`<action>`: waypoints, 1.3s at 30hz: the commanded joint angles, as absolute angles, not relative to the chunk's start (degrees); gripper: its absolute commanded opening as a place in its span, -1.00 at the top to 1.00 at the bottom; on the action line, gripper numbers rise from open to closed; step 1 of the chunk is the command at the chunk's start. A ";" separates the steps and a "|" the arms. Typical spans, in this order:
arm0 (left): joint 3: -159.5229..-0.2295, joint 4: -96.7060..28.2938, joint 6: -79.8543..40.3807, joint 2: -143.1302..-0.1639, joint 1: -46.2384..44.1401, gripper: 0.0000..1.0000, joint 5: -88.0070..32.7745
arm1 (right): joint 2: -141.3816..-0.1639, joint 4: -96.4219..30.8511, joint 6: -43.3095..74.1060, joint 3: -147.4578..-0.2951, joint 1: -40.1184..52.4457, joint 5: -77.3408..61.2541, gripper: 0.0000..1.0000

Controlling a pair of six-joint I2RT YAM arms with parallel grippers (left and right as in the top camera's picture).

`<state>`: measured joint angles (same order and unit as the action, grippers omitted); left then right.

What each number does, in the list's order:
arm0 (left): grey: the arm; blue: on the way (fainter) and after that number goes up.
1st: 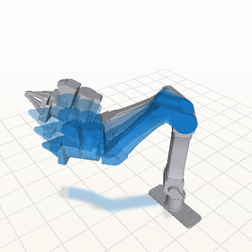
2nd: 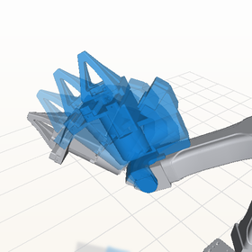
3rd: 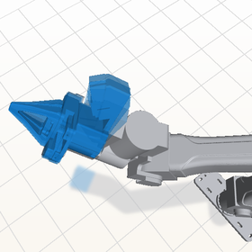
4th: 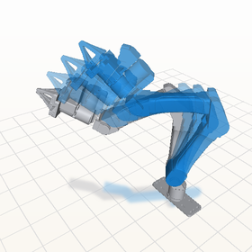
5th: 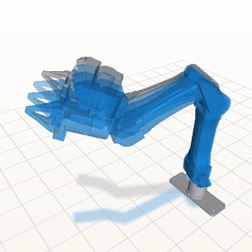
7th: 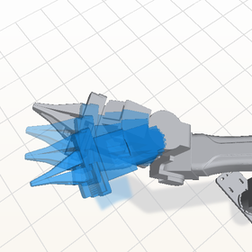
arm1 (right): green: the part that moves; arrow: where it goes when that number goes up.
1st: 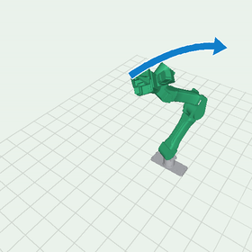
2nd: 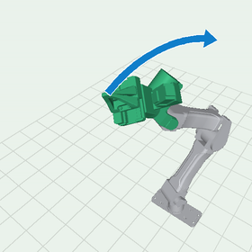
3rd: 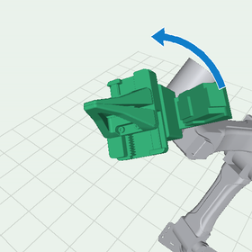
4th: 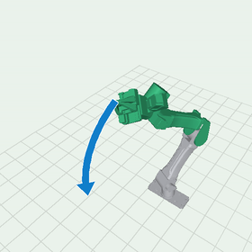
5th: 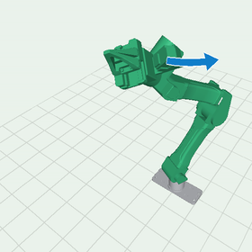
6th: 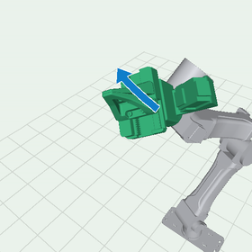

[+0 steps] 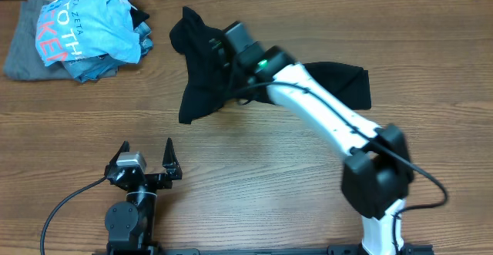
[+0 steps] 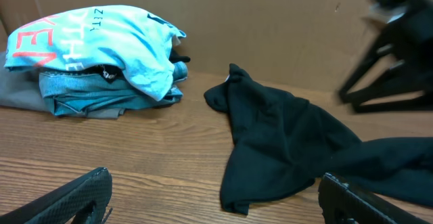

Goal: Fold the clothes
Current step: 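Drag the black T-shirt leftward onto the table center with right gripper, then reach the left gripper to the T-shirt's left end and grasp it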

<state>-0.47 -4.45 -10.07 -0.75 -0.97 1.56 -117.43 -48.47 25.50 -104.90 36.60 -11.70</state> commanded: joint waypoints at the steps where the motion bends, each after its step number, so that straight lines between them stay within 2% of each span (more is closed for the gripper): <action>1: -0.27 -4.29 -8.97 -0.27 -0.49 -1.00 1.48 | -107.98 -52.40 25.74 -106.28 30.76 -10.07 0.17; 3: -0.30 -4.29 -8.97 -0.27 -0.49 -1.00 1.48 | -105.65 -56.80 25.36 -106.28 26.37 -9.43 -0.59; 4: -0.27 -4.29 -8.97 -0.27 -0.49 -1.00 1.48 | -104.77 -59.09 25.06 -106.28 23.73 -9.28 -0.86; 5: -0.27 -4.29 -8.97 -0.27 -0.49 -1.00 1.48 | -104.22 -61.54 25.06 -106.28 20.80 -8.32 -1.00; 10: -0.27 -4.29 -8.97 -0.27 -0.49 -1.00 1.48 | -104.68 -71.44 25.15 -105.75 9.89 -4.99 -1.00; 17: -0.27 -3.60 -8.99 -0.27 -0.49 -1.00 2.07 | -104.92 -73.69 25.15 -100.88 1.89 -4.97 -1.00; 23: -0.27 -4.14 -9.78 -0.27 -0.51 -1.00 1.21 | -104.92 -68.73 25.15 -94.98 1.32 -4.99 -1.00; 26: -0.30 -2.98 -17.15 -0.27 -0.51 -1.00 -5.06 | -104.92 -65.89 25.15 -92.09 1.43 -4.95 -1.00; 28: -0.30 -1.43 -19.18 -0.27 -0.51 -0.99 -8.49 | -104.92 -64.77 25.30 -90.98 1.43 -4.99 -1.00; 33: -0.64 6.15 -20.32 -0.27 -0.56 -1.00 -26.11 | -104.92 -62.35 25.80 -89.14 1.43 -6.92 -1.00; 39: -8.67 3.33 -20.38 -4.01 -0.56 -1.00 -26.81 | -104.95 -61.01 25.80 -89.14 1.54 -8.27 -1.00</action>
<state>-2.26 4.51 -20.08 -1.37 -0.97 -22.28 -104.66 -61.39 25.50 -89.43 1.23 -7.27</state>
